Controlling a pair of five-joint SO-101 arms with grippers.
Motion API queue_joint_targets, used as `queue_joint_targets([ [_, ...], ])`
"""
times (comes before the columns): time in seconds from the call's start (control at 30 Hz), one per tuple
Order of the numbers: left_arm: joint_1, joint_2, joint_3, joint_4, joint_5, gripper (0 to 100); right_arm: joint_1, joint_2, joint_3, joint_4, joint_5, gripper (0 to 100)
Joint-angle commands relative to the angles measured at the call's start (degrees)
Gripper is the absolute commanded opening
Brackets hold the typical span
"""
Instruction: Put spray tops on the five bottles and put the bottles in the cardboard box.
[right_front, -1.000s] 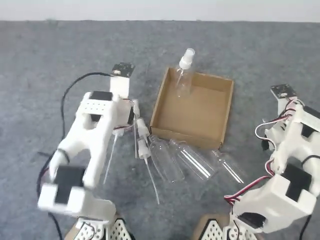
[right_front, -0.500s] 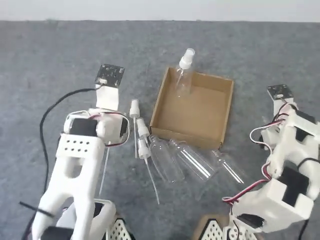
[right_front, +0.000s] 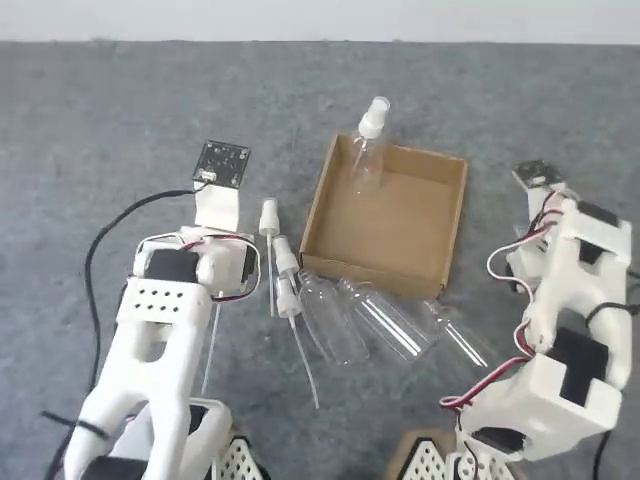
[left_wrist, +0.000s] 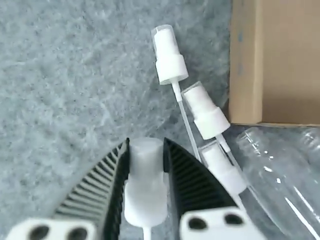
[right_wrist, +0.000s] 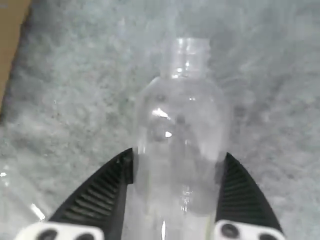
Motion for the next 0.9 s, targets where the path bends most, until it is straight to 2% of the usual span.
queue_joint_targets([
  [0.0,0.0,-2.37,0.04,-1.76,-0.7,1,-0.66,-1.45,-6.95,4.44,-0.26,22.9],
  [0.13,-0.09,-2.37,0.04,-1.76,-0.7,1,-0.66,-1.27,-6.68,4.7,-0.18,28.5],
  [0.3,-0.09,-2.37,0.13,-1.76,-0.7,1,-1.36,-1.45,-8.18,4.09,0.0,28.5],
  [0.47,0.0,-2.37,0.13,-1.76,-0.7,1,-3.74,1.27,-17.93,9.19,1.49,28.5],
  [0.7,0.0,-2.37,0.13,-1.76,-0.7,1,-4.26,14.81,-30.15,13.32,-0.35,28.4],
  [0.87,0.26,-2.37,0.13,-1.85,-0.7,1,-2.95,21.49,-34.46,12.7,-0.62,20.0],
])
